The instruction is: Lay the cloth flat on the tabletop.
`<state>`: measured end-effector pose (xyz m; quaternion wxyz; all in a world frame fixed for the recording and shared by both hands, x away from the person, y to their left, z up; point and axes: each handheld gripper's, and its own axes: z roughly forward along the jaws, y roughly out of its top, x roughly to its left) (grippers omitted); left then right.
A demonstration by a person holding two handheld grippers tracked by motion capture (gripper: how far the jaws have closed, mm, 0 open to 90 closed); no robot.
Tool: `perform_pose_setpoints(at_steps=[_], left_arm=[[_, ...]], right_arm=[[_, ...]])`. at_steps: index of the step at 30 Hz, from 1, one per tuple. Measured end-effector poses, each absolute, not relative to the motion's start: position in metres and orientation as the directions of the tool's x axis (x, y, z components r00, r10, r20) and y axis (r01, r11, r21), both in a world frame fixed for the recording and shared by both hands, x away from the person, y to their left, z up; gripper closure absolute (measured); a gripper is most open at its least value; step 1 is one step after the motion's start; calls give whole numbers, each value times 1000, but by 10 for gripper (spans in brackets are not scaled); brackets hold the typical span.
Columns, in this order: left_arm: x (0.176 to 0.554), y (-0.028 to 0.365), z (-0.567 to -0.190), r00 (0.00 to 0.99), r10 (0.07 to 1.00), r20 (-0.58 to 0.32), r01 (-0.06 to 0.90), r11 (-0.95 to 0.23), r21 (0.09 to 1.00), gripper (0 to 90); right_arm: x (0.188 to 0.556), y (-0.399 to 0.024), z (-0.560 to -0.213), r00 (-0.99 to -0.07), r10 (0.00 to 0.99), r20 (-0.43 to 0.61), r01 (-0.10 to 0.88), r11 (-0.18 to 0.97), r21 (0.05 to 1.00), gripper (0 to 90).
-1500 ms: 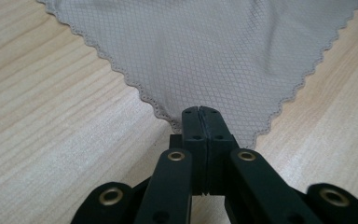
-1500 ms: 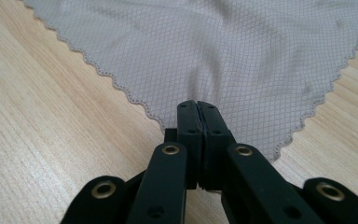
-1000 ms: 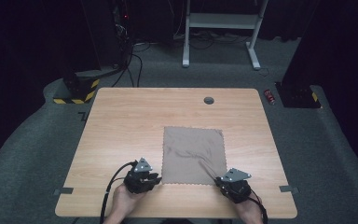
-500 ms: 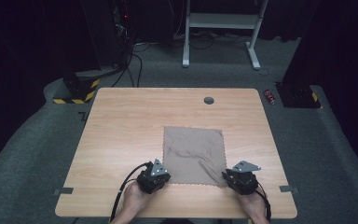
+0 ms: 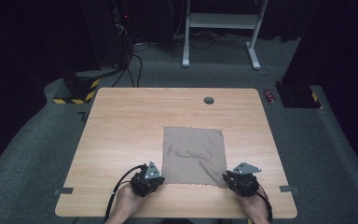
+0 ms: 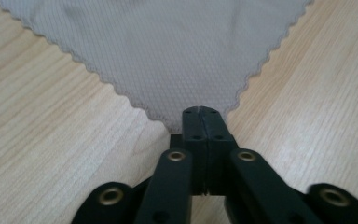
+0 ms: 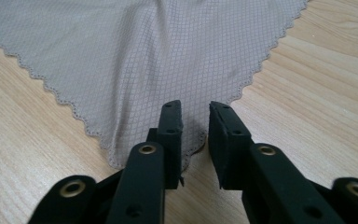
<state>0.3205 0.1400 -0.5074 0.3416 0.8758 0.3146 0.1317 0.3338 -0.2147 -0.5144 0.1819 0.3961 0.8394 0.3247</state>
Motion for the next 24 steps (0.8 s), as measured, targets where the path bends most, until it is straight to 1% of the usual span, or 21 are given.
perform_pose_setpoints(at_steps=[1, 2, 4, 6, 7, 9, 11, 13, 16, 20, 24], left_arm=[[320, 140, -507, 767, 641, 16, 461, -569, 681, 724], [323, 137, -507, 757, 653, 13, 466, -554, 690, 692], [327, 133, -509, 749, 662, 17, 468, -547, 694, 660], [329, 127, -512, 751, 660, 20, 468, -554, 689, 661], [330, 125, -514, 754, 657, 27, 460, -556, 693, 666], [331, 124, -515, 758, 652, 20, 455, -550, 700, 723], [331, 123, -516, 766, 642, 29, 441, -558, 703, 806], [331, 122, -515, 768, 637, 59, 430, -582, 690, 890], [329, 119, -512, 776, 626, 78, 424, -609, 670, 899], [326, 126, -511, 782, 622, 47, 441, -605, 662, 899], [321, 132, -510, 786, 617, 38, 446, -609, 656, 898]], right_arm=[[334, -215, -514, -620, 783, -48, 547, 475, 689, 732], [334, -212, -514, -622, 781, -51, 540, 475, 695, 723], [334, -210, -513, -622, 781, -53, 535, 473, 700, 716], [338, -209, -513, -617, 785, -52, 533, 465, 707, 711], [339, -208, -513, -613, 789, -49, 536, 461, 708, 709], [344, -207, -514, -609, 792, -49, 538, 458, 708, 705], [348, -206, -516, -607, 793, -47, 545, 458, 703, 704], [349, -206, -517, -606, 794, -43, 546, 456, 703, 705], [348, -206, -517, -610, 791, -46, 543, 459, 704, 704], [346, -208, -516, -612, 790, -50, 542, 465, 700, 704], [344, -208, -515, -622, 781, -58, 539, 480, 692, 703]])
